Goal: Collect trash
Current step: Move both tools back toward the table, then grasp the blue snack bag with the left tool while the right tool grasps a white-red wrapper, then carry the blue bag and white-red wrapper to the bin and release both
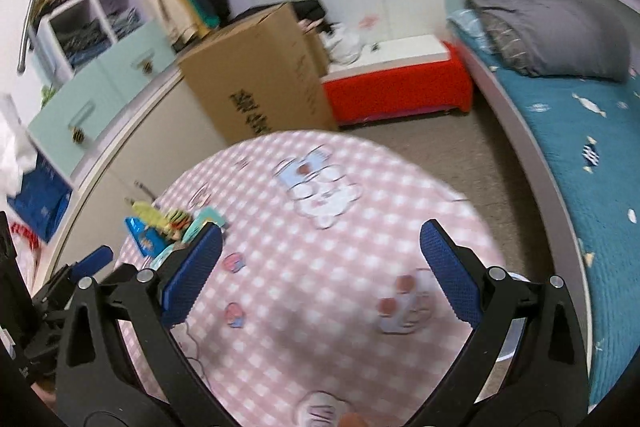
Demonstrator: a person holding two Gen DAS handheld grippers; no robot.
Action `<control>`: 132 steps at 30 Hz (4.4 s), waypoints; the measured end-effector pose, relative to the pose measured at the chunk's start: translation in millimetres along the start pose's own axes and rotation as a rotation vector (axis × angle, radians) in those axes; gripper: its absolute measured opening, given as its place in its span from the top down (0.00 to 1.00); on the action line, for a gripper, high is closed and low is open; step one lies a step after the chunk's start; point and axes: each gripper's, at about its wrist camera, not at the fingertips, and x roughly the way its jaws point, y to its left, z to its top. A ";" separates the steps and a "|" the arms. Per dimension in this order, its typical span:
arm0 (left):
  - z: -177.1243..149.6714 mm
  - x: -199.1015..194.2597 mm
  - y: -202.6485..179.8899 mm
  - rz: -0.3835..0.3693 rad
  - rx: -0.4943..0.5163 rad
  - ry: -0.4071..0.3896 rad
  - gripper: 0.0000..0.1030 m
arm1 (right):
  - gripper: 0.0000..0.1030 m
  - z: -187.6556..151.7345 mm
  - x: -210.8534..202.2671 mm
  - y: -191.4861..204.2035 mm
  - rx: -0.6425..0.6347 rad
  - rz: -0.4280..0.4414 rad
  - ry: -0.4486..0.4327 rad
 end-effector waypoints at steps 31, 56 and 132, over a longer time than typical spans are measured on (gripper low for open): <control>-12.0 96.8 138.3 0.079 -0.165 0.079 0.22 | 0.74 -29.1 149.0 108.5 -0.240 0.185 0.233; -31.3 23.2 163.2 0.118 -0.272 -0.006 0.68 | 0.74 -19.3 71.3 47.9 -0.127 0.196 0.111; -152.5 367.5 -416.2 -0.106 0.351 0.863 0.26 | 0.43 -224.4 108.7 -464.1 0.834 -0.095 0.316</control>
